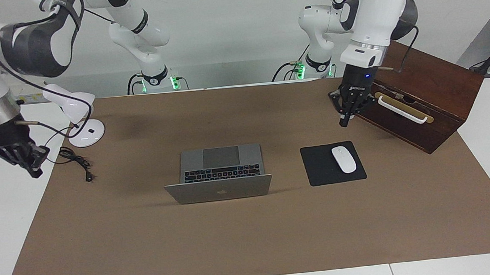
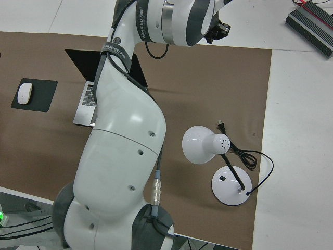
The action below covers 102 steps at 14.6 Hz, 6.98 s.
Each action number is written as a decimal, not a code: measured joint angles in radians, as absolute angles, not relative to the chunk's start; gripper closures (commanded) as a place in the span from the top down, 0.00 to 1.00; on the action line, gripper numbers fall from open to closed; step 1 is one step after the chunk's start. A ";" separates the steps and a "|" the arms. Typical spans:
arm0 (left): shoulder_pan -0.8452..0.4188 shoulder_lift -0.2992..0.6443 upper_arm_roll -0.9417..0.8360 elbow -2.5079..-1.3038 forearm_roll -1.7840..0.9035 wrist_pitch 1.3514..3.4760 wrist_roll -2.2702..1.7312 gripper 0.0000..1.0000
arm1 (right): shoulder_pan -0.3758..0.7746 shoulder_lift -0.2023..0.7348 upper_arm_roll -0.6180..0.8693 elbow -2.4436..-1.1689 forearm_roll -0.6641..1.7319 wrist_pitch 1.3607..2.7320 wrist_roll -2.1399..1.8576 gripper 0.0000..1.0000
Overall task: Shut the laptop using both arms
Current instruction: 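Move the left gripper toward the laptop front while the right gripper reaches the lid, then hold the laptop base with the left gripper while the right gripper hooks the lid, then push the laptop lid down toward the keyboard with the right gripper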
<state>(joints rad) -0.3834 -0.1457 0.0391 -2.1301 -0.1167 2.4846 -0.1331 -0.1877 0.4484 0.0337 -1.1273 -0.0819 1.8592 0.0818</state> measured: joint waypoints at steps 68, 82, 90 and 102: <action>-0.816 0.275 0.046 -2.496 -0.117 3.502 0.116 0.00 | 0.230 0.746 0.029 -1.004 0.133 1.797 0.761 0.00; -0.816 0.280 0.046 -2.500 -0.117 3.520 0.117 0.00 | 0.215 0.666 0.029 -1.120 0.225 1.471 0.761 0.00; -0.816 0.281 0.046 -2.501 -0.117 3.524 0.117 0.00 | 0.217 0.617 0.033 -1.234 0.253 1.440 0.761 0.00; -0.816 0.282 0.046 -2.503 -0.117 3.529 0.121 0.00 | 0.229 0.604 0.034 -1.342 0.253 1.516 0.761 0.00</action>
